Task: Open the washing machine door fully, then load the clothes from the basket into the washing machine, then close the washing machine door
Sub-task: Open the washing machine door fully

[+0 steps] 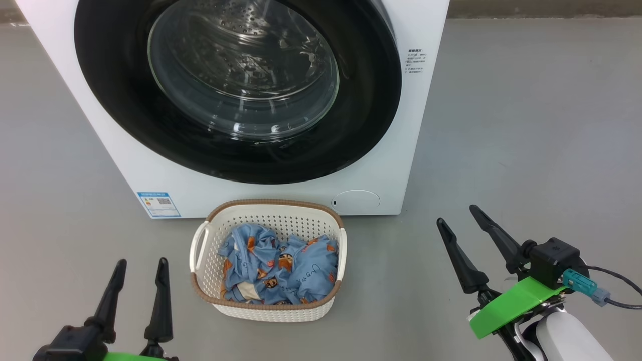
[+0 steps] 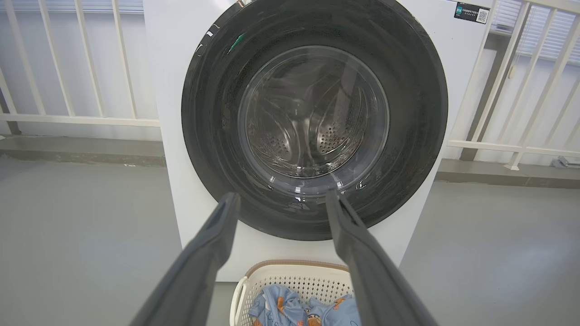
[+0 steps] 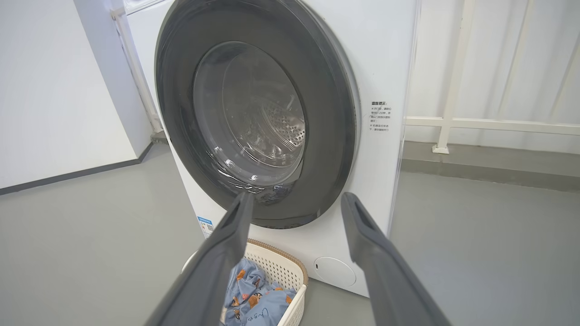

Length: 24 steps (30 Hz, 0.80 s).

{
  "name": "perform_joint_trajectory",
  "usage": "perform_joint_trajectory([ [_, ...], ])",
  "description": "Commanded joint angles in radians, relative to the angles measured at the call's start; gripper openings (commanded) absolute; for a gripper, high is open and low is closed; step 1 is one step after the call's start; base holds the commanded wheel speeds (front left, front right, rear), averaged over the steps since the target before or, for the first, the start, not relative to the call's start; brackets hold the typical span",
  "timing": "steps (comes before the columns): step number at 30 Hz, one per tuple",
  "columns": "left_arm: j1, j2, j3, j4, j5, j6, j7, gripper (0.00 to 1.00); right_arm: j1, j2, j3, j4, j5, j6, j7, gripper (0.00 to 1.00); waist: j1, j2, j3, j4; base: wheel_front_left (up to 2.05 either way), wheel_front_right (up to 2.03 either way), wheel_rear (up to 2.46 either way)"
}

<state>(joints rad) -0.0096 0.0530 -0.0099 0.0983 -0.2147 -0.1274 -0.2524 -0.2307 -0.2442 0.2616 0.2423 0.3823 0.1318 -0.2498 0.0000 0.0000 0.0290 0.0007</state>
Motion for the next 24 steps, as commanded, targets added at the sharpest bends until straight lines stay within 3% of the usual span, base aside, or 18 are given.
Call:
perform_joint_trajectory([
  [1, -0.036, 0.014, 0.030, -0.020, -0.003, -0.003, -0.009, 1.00, -0.030, -0.001, 0.018, -0.022, 0.006, -0.001, -0.012, 1.00, 0.0000, 0.0000, -0.001, 0.000, 0.00, 0.00, 0.00],
  [24, -0.038, 0.016, 0.030, -0.003, -0.012, -0.003, -0.009, 1.00, -0.028, 0.006, -0.002, -0.017, 0.012, -0.001, -0.012, 1.00, 0.0000, 0.0000, -0.002, 0.002, 0.00, 0.00, 0.00],
])
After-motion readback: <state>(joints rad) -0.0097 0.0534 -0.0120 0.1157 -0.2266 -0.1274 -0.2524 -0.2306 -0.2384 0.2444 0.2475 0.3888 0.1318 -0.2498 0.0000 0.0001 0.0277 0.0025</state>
